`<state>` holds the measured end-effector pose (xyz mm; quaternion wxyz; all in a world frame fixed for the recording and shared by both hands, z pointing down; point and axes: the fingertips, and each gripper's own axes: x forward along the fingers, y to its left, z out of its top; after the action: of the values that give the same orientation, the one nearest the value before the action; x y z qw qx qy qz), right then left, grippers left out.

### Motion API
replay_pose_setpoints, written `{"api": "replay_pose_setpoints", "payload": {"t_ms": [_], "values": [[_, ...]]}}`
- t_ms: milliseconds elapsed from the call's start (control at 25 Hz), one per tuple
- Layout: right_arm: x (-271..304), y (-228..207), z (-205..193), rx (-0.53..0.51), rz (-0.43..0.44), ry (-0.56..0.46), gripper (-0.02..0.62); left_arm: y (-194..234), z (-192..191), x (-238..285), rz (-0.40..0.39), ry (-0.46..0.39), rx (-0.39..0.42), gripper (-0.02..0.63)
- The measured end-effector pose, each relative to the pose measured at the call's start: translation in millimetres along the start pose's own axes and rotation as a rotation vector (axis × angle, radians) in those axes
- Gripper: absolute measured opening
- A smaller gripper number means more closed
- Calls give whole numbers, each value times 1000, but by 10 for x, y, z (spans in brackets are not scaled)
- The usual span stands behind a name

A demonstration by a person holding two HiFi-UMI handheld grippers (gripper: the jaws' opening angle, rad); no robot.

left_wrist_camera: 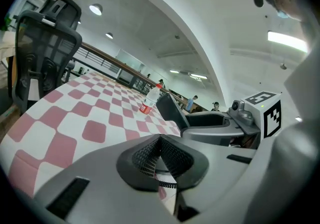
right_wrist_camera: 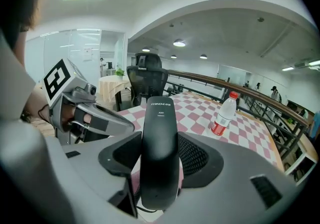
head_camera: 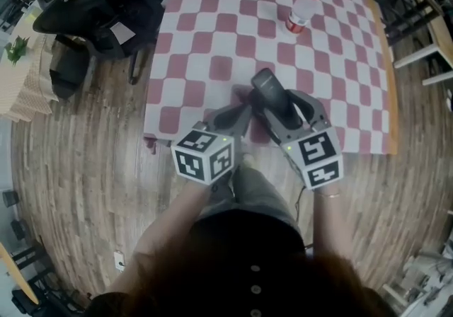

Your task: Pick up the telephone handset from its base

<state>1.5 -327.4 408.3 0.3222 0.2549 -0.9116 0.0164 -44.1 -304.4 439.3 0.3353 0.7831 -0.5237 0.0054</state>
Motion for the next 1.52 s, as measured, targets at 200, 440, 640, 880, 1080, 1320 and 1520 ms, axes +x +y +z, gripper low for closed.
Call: {"api": "replay_pose_setpoints", "payload": {"t_ms": [200,440,640,880,1080,1320,1520], "values": [[-164,16,143,14,-21,-46,236,-134,197,-22,-48,-23,54,8],[-347,-55,263,71,-51,-112,236,-259,402,-37,-87,-51,123,8],[-552,-145,481,157,-66,-239,236,-345,558,-30,-109,-80,160,8],[-771,-185,601,192,-65,-328,236,-484,671,29,-144,-99,191,8],[-961,-243,597,281,-54,-419,236,-567,665,96,-160,-97,193,8],[-1188,-377,476,439,-65,-579,236,-679,650,107,-181,-116,190,8],[-1238,-431,324,554,-69,-643,236,-715,624,30,-191,-152,173,8]]}}
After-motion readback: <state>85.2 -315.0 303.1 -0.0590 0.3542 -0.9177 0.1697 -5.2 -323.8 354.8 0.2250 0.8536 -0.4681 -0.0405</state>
